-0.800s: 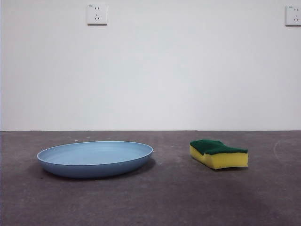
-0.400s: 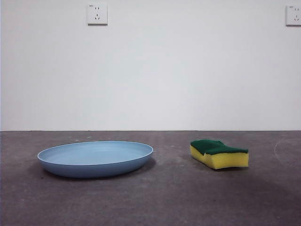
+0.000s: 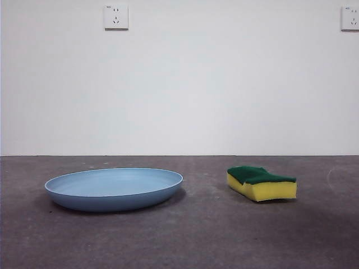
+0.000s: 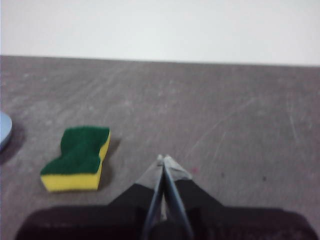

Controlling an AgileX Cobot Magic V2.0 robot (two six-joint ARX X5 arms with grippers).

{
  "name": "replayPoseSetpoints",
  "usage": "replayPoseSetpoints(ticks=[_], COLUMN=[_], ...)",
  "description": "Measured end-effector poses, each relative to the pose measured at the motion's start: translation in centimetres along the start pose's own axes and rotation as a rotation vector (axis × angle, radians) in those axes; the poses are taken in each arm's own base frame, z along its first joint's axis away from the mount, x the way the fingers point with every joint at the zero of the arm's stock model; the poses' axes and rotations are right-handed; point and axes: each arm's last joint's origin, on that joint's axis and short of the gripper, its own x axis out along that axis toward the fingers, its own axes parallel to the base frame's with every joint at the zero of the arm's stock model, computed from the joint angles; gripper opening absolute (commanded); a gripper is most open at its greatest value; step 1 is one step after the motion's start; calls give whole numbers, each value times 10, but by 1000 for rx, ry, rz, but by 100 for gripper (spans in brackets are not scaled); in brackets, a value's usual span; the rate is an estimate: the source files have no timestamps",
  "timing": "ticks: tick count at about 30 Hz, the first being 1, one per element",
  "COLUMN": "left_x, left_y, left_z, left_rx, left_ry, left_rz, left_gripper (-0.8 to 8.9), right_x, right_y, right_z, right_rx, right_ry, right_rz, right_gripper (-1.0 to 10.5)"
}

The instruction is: Pick up the plate,pick up the cloth,clean the plate with the cloth

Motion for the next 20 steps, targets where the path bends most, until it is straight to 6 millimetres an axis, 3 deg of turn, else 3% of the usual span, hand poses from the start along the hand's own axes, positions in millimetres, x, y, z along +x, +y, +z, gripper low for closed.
replayPoseSetpoints(ticks=[20], left_x=[0], left_y=[0], left_z=[0], left_rx=[0], left_ry=[0], left_rz=[0], left_gripper=[-3], right_x=[3], right_y=[0], right_z=[-7], right_rx=[86], right_ry=[87], right_rz=[-2], right_gripper=[-1])
